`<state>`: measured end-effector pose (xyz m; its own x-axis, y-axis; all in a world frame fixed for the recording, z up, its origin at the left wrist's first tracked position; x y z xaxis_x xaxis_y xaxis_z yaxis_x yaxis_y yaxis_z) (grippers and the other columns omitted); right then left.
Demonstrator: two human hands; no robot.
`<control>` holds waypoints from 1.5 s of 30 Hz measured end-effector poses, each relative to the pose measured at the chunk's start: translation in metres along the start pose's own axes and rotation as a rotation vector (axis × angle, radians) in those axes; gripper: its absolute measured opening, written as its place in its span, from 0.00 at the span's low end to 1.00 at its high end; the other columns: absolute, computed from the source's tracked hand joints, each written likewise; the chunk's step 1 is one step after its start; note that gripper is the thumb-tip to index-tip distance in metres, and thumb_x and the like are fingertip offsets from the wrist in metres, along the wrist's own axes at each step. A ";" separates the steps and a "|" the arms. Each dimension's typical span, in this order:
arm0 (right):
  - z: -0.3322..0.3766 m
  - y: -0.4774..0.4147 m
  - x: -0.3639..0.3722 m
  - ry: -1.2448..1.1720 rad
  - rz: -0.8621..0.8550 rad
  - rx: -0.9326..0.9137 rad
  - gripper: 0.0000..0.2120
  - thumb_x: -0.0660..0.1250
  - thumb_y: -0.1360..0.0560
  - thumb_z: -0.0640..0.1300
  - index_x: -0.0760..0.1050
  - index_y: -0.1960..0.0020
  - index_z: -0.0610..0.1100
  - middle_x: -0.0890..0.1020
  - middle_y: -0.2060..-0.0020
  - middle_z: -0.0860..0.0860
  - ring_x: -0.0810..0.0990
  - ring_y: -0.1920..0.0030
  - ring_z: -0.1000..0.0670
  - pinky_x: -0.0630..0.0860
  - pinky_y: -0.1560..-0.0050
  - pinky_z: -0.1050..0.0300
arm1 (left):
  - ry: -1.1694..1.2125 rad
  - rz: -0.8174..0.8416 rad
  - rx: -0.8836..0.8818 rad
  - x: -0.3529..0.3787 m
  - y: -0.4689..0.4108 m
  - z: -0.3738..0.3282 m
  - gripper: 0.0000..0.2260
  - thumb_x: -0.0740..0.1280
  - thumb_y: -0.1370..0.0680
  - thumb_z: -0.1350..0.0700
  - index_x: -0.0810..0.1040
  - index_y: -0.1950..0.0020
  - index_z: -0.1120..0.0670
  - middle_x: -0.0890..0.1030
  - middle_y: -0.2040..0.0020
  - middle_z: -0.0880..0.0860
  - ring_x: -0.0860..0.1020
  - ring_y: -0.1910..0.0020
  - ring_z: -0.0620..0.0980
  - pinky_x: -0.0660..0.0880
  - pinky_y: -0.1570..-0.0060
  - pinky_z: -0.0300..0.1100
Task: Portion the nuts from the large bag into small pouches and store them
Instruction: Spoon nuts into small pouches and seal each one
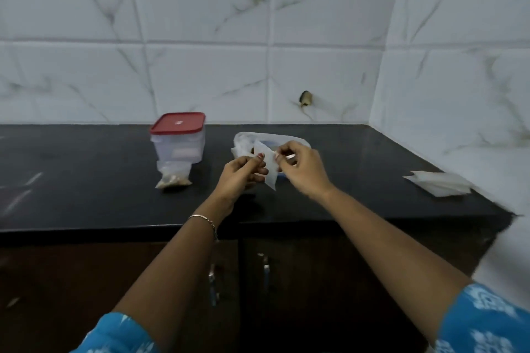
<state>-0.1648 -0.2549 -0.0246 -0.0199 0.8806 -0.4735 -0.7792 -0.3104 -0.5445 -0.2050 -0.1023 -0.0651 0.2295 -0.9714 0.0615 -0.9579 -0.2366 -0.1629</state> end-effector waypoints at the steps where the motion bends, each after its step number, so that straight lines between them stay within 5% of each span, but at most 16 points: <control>1: 0.006 0.003 0.015 -0.016 0.013 -0.020 0.02 0.68 0.23 0.44 0.78 0.51 0.46 0.83 0.57 0.55 0.82 0.60 0.56 0.81 0.55 0.56 | -0.012 -0.007 -0.017 -0.015 0.001 0.000 0.16 0.67 0.23 0.45 0.81 0.49 0.57 0.84 0.55 0.54 0.81 0.59 0.49 0.76 0.52 0.43; 6: 0.029 0.013 0.081 -0.006 0.123 -0.120 0.03 0.68 0.24 0.40 0.77 0.51 0.45 0.82 0.56 0.52 0.82 0.58 0.55 0.79 0.54 0.60 | -0.009 -0.073 -0.016 -0.072 0.007 0.005 0.12 0.68 0.22 0.49 0.78 0.49 0.58 0.83 0.56 0.55 0.80 0.59 0.50 0.77 0.52 0.45; 11: 0.021 0.011 0.111 -0.107 0.139 -0.016 0.03 0.69 0.25 0.38 0.78 0.52 0.44 0.83 0.56 0.52 0.82 0.54 0.55 0.80 0.49 0.58 | 0.026 -0.140 0.022 -0.081 0.008 0.010 0.13 0.69 0.22 0.55 0.76 0.44 0.64 0.81 0.57 0.58 0.80 0.57 0.52 0.75 0.43 0.53; 18: -0.007 0.010 0.108 -0.467 0.036 0.283 0.07 0.73 0.27 0.42 0.80 0.52 0.40 0.84 0.56 0.45 0.83 0.51 0.48 0.81 0.47 0.53 | -0.024 -0.102 0.045 -0.080 0.006 0.012 0.11 0.65 0.20 0.58 0.78 0.44 0.66 0.82 0.57 0.56 0.81 0.57 0.47 0.78 0.57 0.36; 25: -0.008 0.011 0.112 -0.534 0.090 0.274 0.13 0.77 0.30 0.45 0.79 0.50 0.40 0.85 0.54 0.45 0.84 0.51 0.48 0.82 0.48 0.52 | -0.064 -0.063 0.075 -0.077 0.009 0.010 0.02 0.69 0.24 0.63 0.81 0.52 0.60 0.84 0.58 0.55 0.83 0.60 0.46 0.79 0.59 0.35; 34: 0.004 0.009 0.106 -0.286 0.009 0.116 0.05 0.72 0.26 0.44 0.80 0.51 0.44 0.83 0.58 0.54 0.83 0.56 0.57 0.81 0.52 0.59 | -0.017 -0.092 0.110 -0.077 0.009 0.009 0.03 0.67 0.22 0.63 0.80 0.51 0.61 0.83 0.59 0.55 0.82 0.62 0.44 0.79 0.56 0.36; 45: 0.025 0.017 0.098 0.141 -0.114 -0.133 0.07 0.71 0.28 0.48 0.74 0.54 0.47 0.79 0.58 0.55 0.77 0.62 0.55 0.74 0.63 0.61 | -0.076 -0.075 0.125 -0.076 0.011 0.009 0.06 0.69 0.23 0.62 0.80 0.50 0.65 0.83 0.54 0.59 0.82 0.55 0.49 0.80 0.52 0.38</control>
<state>-0.1957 -0.1651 -0.0626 0.1585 0.8567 -0.4908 -0.6817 -0.2646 -0.6821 -0.2318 -0.0311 -0.0805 0.3162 -0.9487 0.0040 -0.9097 -0.3043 -0.2827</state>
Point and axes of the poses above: each hand's wrist, its own y-axis away from the middle knuckle, its own x-axis out of the palm, z = x × y, the point moved 5 cm from there along -y, towards the middle knuckle
